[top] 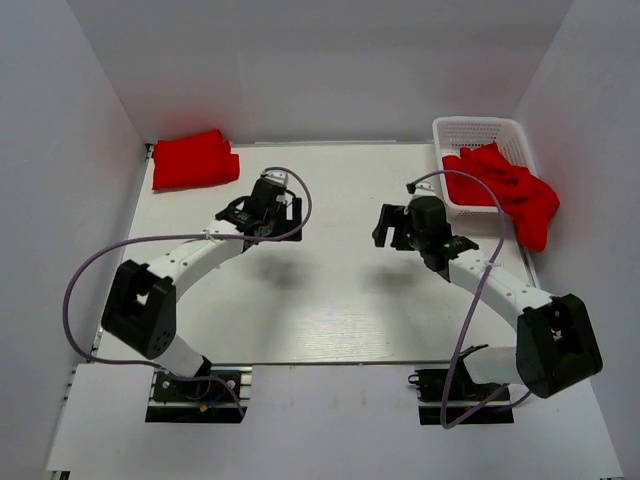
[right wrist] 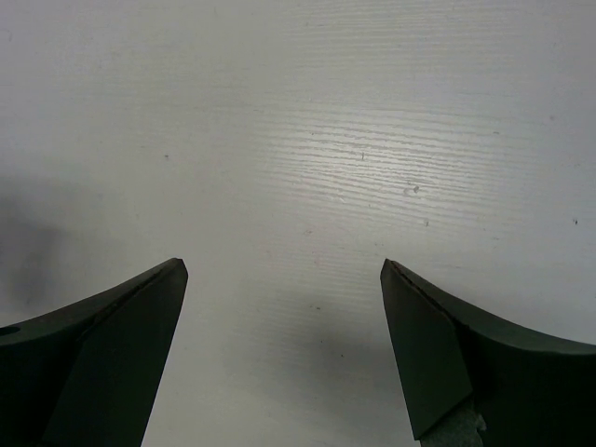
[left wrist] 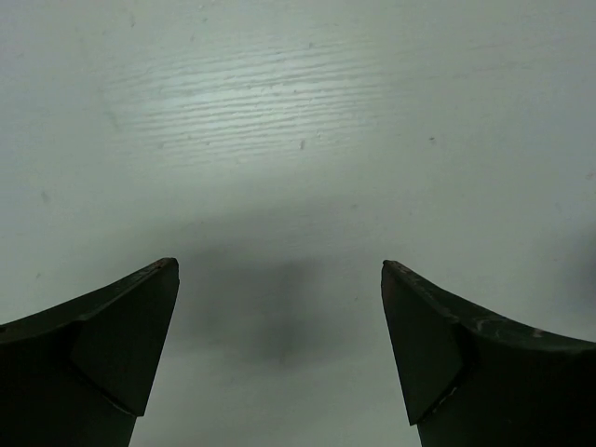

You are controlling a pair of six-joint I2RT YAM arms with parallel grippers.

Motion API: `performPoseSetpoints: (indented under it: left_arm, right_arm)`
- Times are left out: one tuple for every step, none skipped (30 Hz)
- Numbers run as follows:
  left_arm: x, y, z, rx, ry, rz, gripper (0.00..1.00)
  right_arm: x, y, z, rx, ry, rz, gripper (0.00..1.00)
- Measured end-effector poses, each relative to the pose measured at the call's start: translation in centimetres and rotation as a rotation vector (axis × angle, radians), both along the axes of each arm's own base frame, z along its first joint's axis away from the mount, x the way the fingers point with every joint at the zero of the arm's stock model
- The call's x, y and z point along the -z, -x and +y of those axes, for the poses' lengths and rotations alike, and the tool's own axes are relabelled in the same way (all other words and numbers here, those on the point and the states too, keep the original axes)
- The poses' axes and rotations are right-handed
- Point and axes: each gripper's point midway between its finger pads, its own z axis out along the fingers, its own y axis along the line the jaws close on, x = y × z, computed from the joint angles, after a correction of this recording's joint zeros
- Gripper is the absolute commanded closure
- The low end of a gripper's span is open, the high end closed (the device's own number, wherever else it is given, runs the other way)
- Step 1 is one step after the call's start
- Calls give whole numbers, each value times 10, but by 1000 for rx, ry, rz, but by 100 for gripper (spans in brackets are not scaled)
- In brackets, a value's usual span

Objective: Fold and stack the t-shirts
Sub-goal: Put the neatly folded tshirt into the corner of the board with the left arm

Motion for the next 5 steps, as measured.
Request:
performPoseSetpoints:
  left_arm:
    - [-1, 7, 5, -15, -8, 0, 0]
    - [-5, 12, 7, -27, -14, -5, 0]
    - [-9, 14, 9, -40, -19, -14, 0]
    - [-14, 14, 11, -52, -20, -28, 0]
    - [-18, 14, 11, -64, -23, -43, 0]
  right_arm:
    - [-1, 2, -1, 0, -4, -3, 10]
    - [-2, 3, -1, 0, -9, -6, 10]
    - [-2, 5, -2, 1, -12, -10, 10]
    - [-3, 7, -2, -3, -15, -13, 10]
    - [-4, 8, -1, -9, -24, -23, 10]
